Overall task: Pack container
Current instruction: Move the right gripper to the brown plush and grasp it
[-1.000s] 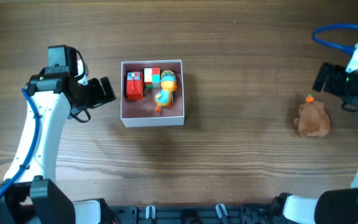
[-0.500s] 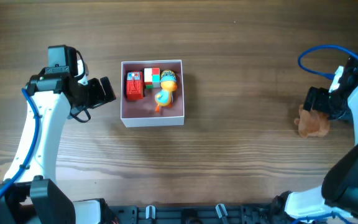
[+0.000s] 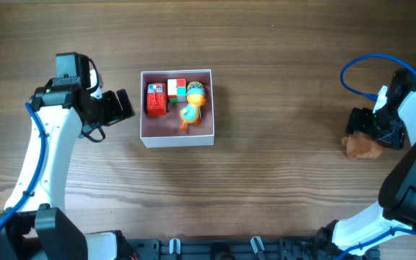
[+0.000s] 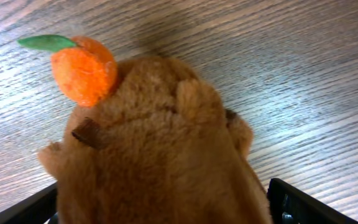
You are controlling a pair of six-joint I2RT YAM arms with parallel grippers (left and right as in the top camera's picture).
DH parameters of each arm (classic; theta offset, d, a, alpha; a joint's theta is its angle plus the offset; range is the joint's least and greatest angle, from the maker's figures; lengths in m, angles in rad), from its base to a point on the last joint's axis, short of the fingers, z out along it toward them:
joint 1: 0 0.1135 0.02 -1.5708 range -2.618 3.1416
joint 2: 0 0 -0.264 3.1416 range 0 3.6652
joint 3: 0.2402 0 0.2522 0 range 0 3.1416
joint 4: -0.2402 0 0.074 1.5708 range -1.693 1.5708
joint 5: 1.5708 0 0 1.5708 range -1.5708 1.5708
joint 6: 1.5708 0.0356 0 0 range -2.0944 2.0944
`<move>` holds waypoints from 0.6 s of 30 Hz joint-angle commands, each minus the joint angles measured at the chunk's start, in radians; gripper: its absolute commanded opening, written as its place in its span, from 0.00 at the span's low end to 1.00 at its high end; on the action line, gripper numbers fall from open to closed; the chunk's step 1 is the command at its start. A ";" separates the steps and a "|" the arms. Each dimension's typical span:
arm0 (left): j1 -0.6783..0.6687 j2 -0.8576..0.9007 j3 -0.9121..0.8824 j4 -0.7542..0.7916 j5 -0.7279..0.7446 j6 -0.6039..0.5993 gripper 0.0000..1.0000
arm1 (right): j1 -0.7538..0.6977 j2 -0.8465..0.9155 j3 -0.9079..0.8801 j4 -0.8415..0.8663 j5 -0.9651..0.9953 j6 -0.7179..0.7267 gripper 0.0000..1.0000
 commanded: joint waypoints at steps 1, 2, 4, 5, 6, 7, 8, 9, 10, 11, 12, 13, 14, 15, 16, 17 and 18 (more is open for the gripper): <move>0.003 0.004 -0.006 -0.001 0.019 0.021 1.00 | -0.002 0.014 -0.010 0.006 -0.039 0.010 0.94; 0.003 0.004 -0.006 -0.001 0.019 0.021 1.00 | -0.002 0.014 -0.015 0.008 -0.039 0.010 0.94; 0.003 0.004 -0.006 -0.001 0.019 0.021 1.00 | -0.002 0.014 -0.023 0.012 -0.039 0.012 0.94; 0.003 0.004 -0.006 -0.001 0.019 0.021 1.00 | -0.002 0.014 -0.025 0.013 -0.039 0.012 0.94; 0.003 0.004 -0.006 -0.001 0.019 0.021 1.00 | -0.002 0.014 -0.027 0.014 -0.039 0.013 0.94; 0.003 0.004 -0.006 -0.001 0.019 0.021 1.00 | -0.002 0.014 -0.027 0.014 -0.039 0.013 0.94; 0.003 0.004 -0.006 -0.001 0.019 0.021 1.00 | -0.002 0.014 -0.028 0.014 -0.040 0.013 0.94; 0.003 0.004 -0.006 -0.001 0.019 0.021 1.00 | -0.002 0.014 -0.028 0.014 -0.040 0.013 0.94; 0.003 0.004 -0.006 -0.001 0.019 0.021 1.00 | -0.002 0.014 -0.028 0.014 -0.039 0.018 0.94; 0.003 0.004 -0.006 -0.001 0.019 0.021 1.00 | -0.002 0.014 -0.028 0.014 -0.039 0.021 0.93; 0.003 0.004 -0.006 -0.001 0.019 0.021 1.00 | -0.002 0.014 -0.028 0.013 -0.039 0.021 0.91; 0.003 0.004 -0.006 -0.001 0.019 0.021 1.00 | -0.002 0.014 -0.028 0.013 -0.039 0.022 0.89; 0.003 0.004 -0.006 -0.002 0.019 0.021 1.00 | -0.002 0.014 -0.028 0.013 -0.039 0.027 0.85; 0.003 0.004 -0.006 -0.002 0.019 0.021 1.00 | -0.002 0.014 -0.028 0.013 -0.039 0.028 0.78; 0.003 0.004 -0.006 -0.002 0.019 0.021 1.00 | -0.002 0.014 -0.028 0.013 -0.039 0.028 0.70; 0.003 0.004 -0.006 -0.002 0.019 0.021 1.00 | -0.002 0.014 -0.028 0.013 -0.039 0.028 0.63; 0.003 0.004 -0.006 -0.002 0.019 0.021 1.00 | -0.002 0.014 -0.028 0.014 -0.039 0.030 0.59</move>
